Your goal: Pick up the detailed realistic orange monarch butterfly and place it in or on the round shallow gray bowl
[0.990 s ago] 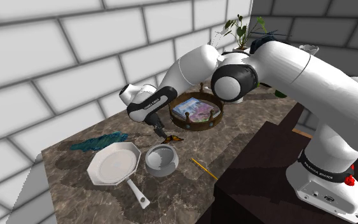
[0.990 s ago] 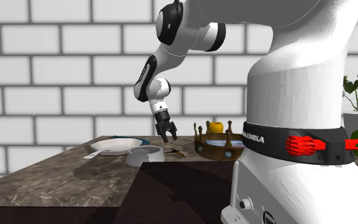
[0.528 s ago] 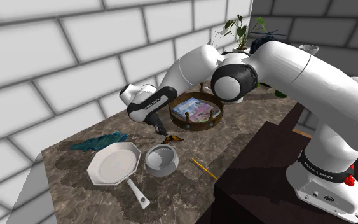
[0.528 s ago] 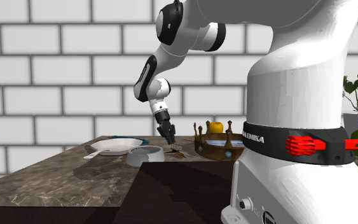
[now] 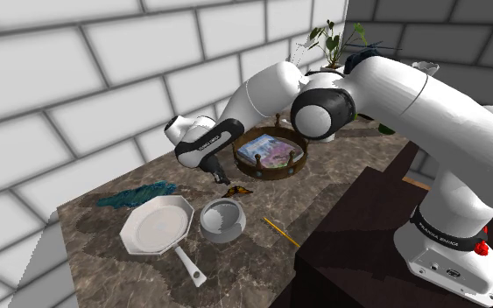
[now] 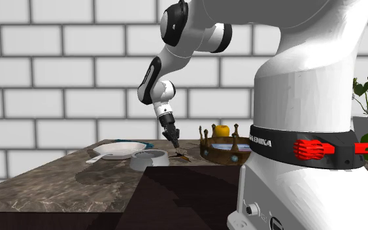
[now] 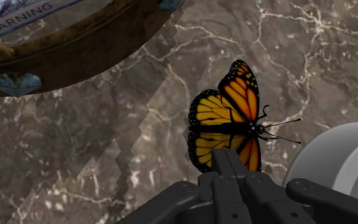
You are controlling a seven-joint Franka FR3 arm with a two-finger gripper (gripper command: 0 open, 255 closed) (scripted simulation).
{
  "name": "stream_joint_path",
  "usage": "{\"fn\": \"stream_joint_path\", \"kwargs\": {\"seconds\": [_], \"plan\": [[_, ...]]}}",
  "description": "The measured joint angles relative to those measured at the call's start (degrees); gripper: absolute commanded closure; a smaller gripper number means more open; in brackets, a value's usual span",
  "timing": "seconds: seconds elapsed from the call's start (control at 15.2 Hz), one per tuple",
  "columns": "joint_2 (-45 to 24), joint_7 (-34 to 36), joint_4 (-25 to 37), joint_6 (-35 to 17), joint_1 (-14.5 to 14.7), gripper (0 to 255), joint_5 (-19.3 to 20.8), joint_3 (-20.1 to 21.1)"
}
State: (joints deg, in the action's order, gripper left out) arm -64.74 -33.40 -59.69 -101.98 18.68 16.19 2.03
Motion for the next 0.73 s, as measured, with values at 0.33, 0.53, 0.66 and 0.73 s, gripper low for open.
{"fn": "stream_joint_path", "kwargs": {"seconds": [0.33, 0.53, 0.66, 0.73], "plan": [[17.69, 27.53, -34.34, -28.70, 6.74, 0, 5.21, -6.40], [19.45, 35.27, -39.91, -36.45, 8.67, 0, 6.70, -8.52], [18.93, 36.16, -40.28, -38.23, 8.59, 0, 7.01, -9.01], [18.41, 36.14, -39.94, -38.60, 8.41, 0, 7.03, -9.11]]}}
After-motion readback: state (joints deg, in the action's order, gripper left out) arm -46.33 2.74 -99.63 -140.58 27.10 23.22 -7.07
